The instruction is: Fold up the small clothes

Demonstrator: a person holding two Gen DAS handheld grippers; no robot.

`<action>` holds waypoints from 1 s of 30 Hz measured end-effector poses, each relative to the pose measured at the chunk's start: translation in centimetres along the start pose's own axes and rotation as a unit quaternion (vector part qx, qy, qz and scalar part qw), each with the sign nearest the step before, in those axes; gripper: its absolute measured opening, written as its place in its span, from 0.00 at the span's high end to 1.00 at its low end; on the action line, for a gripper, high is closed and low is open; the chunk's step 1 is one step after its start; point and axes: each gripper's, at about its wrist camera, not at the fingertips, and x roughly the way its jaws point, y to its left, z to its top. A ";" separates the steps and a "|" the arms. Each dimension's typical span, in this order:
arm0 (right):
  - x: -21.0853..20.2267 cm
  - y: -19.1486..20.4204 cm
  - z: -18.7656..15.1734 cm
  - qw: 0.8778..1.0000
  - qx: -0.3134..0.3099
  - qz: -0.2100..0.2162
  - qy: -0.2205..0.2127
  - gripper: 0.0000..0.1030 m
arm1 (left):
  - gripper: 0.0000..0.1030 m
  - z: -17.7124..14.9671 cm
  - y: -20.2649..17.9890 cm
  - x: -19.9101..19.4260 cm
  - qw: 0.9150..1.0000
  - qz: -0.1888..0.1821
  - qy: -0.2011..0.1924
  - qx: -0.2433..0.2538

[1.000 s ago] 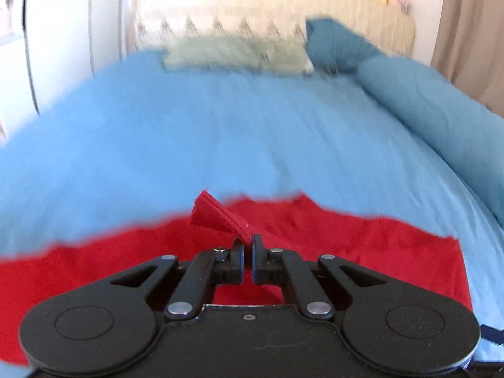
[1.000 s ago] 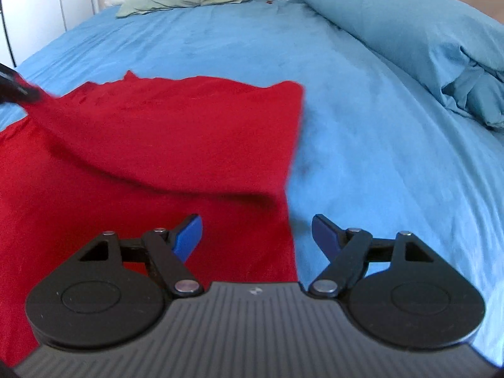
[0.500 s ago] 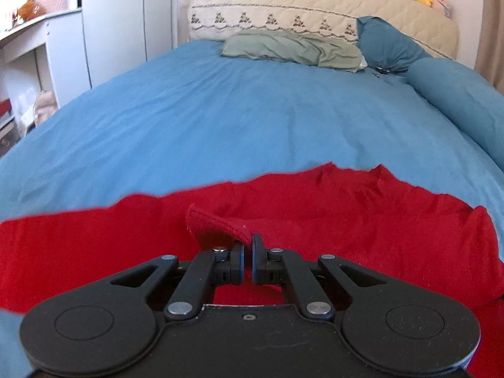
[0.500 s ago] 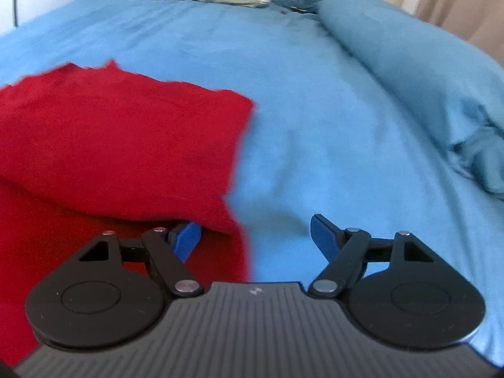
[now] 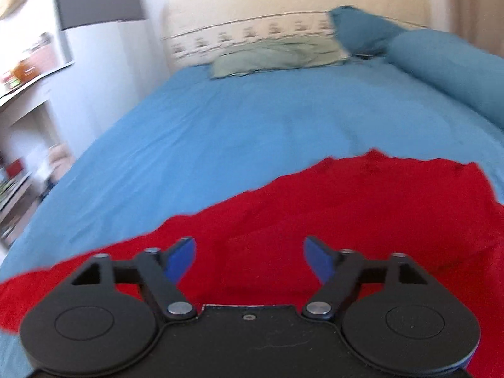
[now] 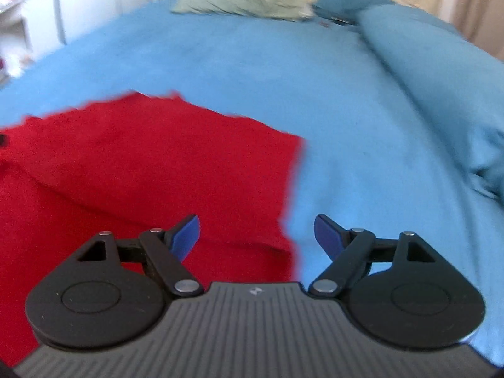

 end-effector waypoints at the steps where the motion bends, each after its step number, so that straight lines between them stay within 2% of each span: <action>1: 1.1 0.6 0.4 1.000 0.007 0.011 -0.003 0.07 | 0.12 0.3 -0.1 0.7 1.000 -0.001 0.003 0.000; 4: 4.4 1.0 0.6 0.999 0.034 0.028 0.005 0.07 | 0.13 0.8 0.4 3.9 1.000 0.004 0.020 -0.011; 6: 6.0 0.8 0.3 0.998 0.052 0.017 0.026 0.08 | 0.27 1.0 1.2 6.1 0.999 0.010 0.036 -0.022; 10: 5.7 0.6 -0.2 0.998 0.062 0.023 0.023 0.07 | 0.46 0.8 2.9 9.3 0.996 -0.011 0.075 -0.043; 12: 5.5 0.6 -0.4 0.998 0.056 0.019 0.026 0.07 | 0.90 0.6 3.1 9.7 0.996 -0.024 0.078 -0.040; 13: 5.3 0.5 -0.5 0.998 0.056 0.017 0.028 0.07 | 0.89 0.6 2.8 9.4 0.997 -0.022 0.072 -0.031; 16: 5.1 0.2 -0.4 0.997 0.066 0.015 0.029 0.07 | 0.90 0.2 1.3 6.2 0.999 -0.035 0.008 0.009; 18: 5.0 0.4 -0.3 0.997 0.071 0.014 0.027 0.07 | 0.90 -0.2 -0.2 3.6 0.997 -0.041 -0.038 0.052; 20: 5.2 0.4 -0.3 0.997 0.070 0.013 0.026 0.07 | 0.89 -0.9 -1.1 1.9 0.993 -0.057 -0.062 0.078; 22: 5.3 0.5 -0.3 0.997 0.066 0.012 0.029 0.07 | 0.78 -1.5 -1.6 1.5 0.992 -0.053 -0.062 0.093; 23: 5.4 0.5 -0.2 0.997 0.065 0.012 0.029 0.07 | 0.64 -1.8 -1.6 1.6 0.992 -0.045 -0.056 0.099; 24: 5.4 0.5 -0.3 0.997 0.065 0.013 0.028 0.07 | 0.45 -2.0 -1.7 1.8 0.993 -0.027 -0.049 0.104; 25: 5.4 0.5 -0.3 0.997 0.064 0.014 0.027 0.07 | 0.41 -2.2 -1.7 1.8 0.993 -0.011 -0.049 0.105; 26: 5.3 0.5 -0.3 0.997 0.064 0.015 0.026 0.07 | 0.41 -2.2 -1.5 1.9 0.994 -0.012 -0.052 0.100; 28: 5.3 0.5 -0.3 0.997 0.064 0.018 0.024 0.07 | 0.41 -2.0 -1.0 1.9 0.994 -0.035 -0.052 0.086; 30: 5.3 0.6 -0.4 0.998 0.064 0.019 0.024 0.07 | 0.41 -1.9 -1.2 2.2 0.995 -0.043 -0.044 0.082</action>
